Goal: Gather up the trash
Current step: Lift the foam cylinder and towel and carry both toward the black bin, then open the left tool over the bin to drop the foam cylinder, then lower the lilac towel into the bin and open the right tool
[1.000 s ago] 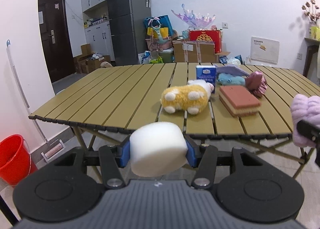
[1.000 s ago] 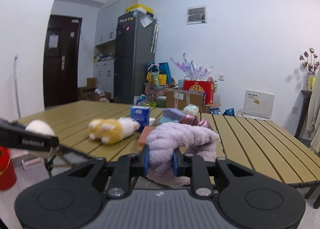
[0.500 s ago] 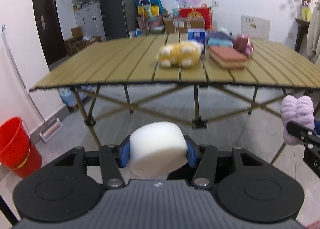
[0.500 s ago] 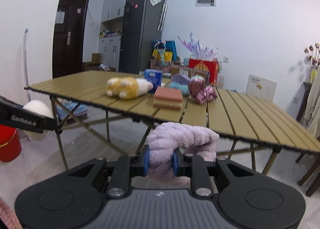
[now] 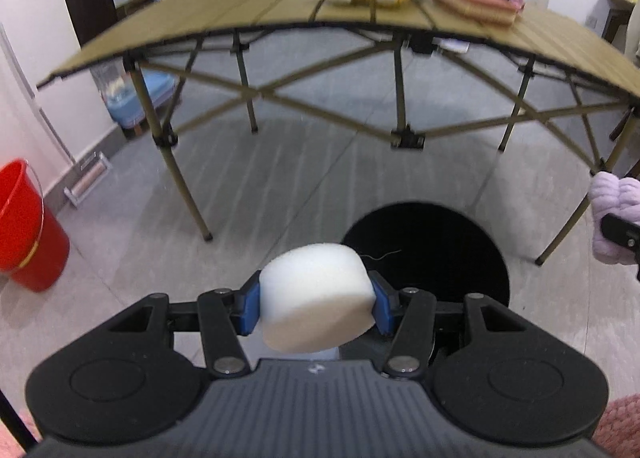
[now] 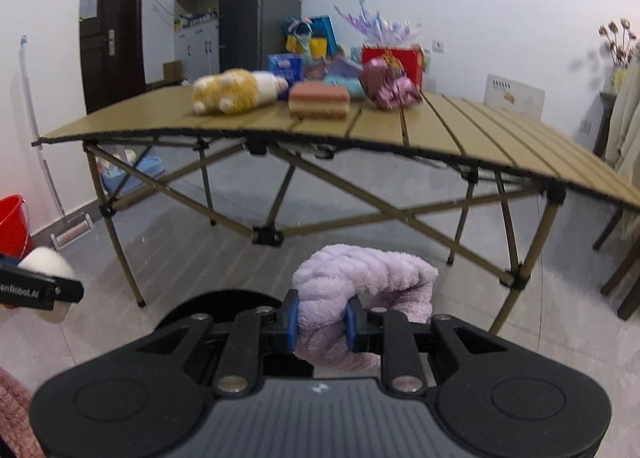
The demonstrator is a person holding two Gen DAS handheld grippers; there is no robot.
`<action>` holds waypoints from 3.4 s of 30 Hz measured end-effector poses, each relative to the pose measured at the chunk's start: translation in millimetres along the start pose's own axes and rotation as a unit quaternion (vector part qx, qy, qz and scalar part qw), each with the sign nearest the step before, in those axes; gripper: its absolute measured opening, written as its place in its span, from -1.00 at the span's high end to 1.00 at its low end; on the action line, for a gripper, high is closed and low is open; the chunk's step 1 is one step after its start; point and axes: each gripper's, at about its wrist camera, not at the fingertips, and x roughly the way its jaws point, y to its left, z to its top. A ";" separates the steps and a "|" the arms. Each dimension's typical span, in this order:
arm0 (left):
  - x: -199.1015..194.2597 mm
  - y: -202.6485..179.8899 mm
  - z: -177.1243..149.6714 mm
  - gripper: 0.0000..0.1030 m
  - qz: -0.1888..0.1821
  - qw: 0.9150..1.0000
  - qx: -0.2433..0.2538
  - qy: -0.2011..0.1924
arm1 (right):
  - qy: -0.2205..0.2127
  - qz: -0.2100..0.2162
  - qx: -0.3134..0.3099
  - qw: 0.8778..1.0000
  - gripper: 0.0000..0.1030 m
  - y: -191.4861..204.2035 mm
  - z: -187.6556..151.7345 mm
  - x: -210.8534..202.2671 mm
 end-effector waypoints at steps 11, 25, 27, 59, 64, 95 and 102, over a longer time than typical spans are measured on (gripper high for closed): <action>42.2 -19.3 5.0 -0.04 -0.021 0.999 0.007 0.050 | 0.057 -0.009 0.043 0.997 0.58 -15.4 -9.2 27.4; 92.5 -65.4 18.7 -0.04 -0.047 0.992 0.008 0.114 | 0.111 -0.022 0.090 0.990 0.58 -35.5 -16.2 56.5; 97.1 -71.1 19.9 -0.04 -0.051 0.991 0.007 0.122 | 0.114 -0.021 0.093 0.989 0.58 -36.8 -15.8 58.7; 114.2 -95.1 26.4 -1.00 -0.058 0.988 -0.014 0.144 | 0.142 -0.046 0.102 0.984 0.58 -48.8 -25.3 79.2; 112.4 -93.3 27.3 -1.00 -0.056 0.988 -0.009 0.142 | 0.143 -0.043 0.101 0.984 0.58 -47.9 -25.5 80.1; 94.8 33.5 22.6 -1.00 0.020 0.993 -0.044 0.109 | 0.164 0.071 0.045 0.983 0.58 50.7 -2.8 106.3; 95.9 59.5 20.1 -1.00 0.029 0.992 -0.059 0.110 | 0.188 0.081 0.029 0.978 0.58 80.5 -2.5 125.8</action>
